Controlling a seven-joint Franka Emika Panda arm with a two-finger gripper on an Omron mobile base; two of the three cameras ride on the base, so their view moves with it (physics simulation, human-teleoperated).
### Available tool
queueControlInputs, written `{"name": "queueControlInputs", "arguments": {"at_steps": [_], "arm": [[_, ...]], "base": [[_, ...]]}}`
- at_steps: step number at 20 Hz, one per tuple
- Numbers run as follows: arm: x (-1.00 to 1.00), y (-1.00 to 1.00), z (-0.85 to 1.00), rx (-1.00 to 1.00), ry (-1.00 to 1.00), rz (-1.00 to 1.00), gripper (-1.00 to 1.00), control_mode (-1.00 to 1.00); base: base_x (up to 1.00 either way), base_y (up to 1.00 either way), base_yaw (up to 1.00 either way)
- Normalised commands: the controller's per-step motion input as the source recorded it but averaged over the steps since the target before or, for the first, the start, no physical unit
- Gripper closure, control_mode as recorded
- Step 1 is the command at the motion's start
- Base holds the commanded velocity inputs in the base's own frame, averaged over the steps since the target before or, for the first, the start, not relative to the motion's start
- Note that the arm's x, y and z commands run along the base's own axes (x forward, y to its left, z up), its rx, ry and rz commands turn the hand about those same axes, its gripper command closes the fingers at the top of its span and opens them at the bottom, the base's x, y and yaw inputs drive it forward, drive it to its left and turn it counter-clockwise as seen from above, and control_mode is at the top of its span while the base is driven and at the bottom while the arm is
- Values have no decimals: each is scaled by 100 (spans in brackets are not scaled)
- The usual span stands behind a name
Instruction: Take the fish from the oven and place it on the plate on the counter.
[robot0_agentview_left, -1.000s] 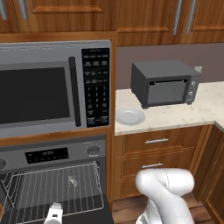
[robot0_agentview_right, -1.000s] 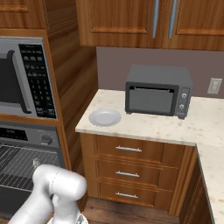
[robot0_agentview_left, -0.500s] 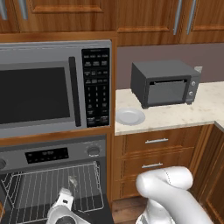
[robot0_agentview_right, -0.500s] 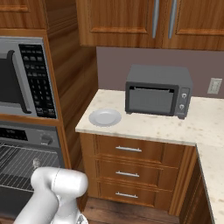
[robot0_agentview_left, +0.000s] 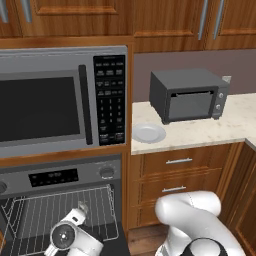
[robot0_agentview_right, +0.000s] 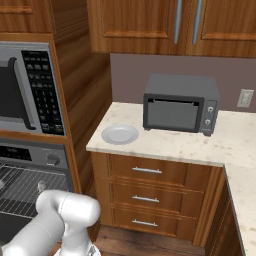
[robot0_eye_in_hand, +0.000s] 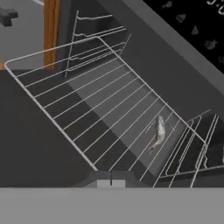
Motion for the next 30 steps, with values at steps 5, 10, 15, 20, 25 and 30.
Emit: {"name": "queueControlInputs", "arguments": {"at_steps": [5, 10, 15, 20, 25, 30], "arm": [[8, 0, 0, 0, 16, -26, -100, -100], [3, -9, -27, 0, -1, -10, -100, -100], [4, -58, -35, 4, -9, 0, -100, -100], [51, -41, -21, 0, 0, 0, -100, -100], [61, -28, -17, 4, 3, 0, -100, -100], [17, -7, -7, 20, 0, 0, -100, -100]], "base": [[0, 0, 0], [0, 0, 0], [0, 0, 0], [0, 0, 0], [0, 0, 0], [0, 0, 0]]}}
